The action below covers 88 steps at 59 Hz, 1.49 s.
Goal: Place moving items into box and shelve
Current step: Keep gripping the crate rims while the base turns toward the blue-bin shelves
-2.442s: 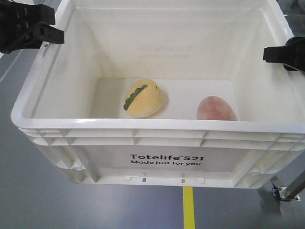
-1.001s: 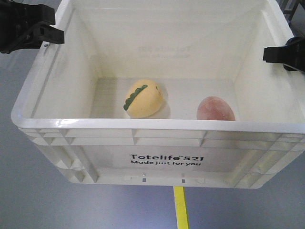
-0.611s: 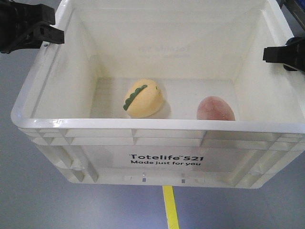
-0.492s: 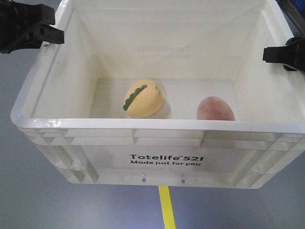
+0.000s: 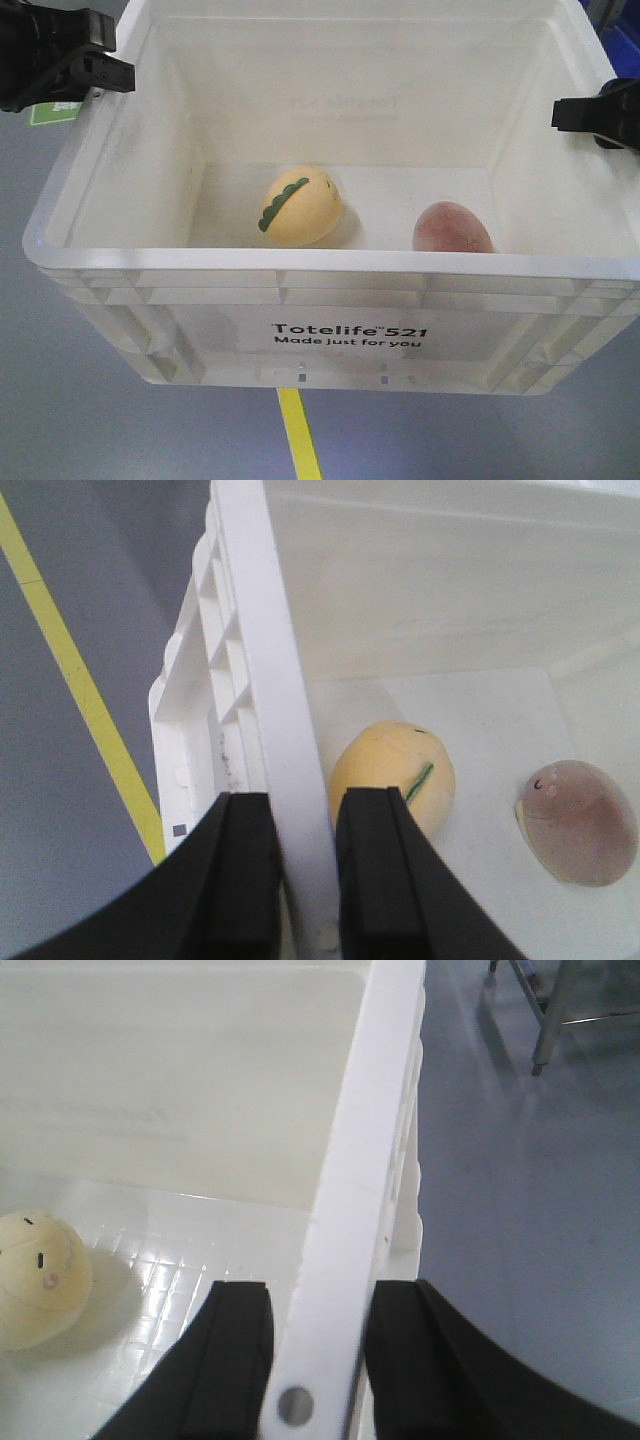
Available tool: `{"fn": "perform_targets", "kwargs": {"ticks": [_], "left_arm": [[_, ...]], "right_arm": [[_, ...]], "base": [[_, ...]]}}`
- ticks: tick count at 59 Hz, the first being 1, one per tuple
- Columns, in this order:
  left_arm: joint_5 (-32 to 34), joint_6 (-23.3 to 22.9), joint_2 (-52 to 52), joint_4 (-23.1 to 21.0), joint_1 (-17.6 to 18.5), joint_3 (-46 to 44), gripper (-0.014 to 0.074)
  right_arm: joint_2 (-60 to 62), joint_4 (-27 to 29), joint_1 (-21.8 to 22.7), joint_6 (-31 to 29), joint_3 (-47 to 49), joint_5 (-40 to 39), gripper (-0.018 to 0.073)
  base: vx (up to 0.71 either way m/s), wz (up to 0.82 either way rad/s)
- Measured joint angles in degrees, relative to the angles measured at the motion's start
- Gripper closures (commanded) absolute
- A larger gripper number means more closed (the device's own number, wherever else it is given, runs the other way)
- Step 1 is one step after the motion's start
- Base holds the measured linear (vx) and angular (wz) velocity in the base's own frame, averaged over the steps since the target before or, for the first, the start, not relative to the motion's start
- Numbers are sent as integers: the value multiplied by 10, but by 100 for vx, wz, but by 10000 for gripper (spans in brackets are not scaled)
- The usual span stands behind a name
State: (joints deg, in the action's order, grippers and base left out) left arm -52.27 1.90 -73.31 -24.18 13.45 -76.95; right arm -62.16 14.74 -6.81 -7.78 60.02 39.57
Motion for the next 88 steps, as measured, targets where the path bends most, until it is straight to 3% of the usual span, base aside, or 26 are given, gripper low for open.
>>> {"fn": "perform_targets", "kwargs": {"ticks": [88], "left_arm": [[0, 0, 0, 0, 0, 0, 603]], "right_arm": [[0, 0, 0, 0, 0, 0, 565]], "base": [[24, -47]]}}
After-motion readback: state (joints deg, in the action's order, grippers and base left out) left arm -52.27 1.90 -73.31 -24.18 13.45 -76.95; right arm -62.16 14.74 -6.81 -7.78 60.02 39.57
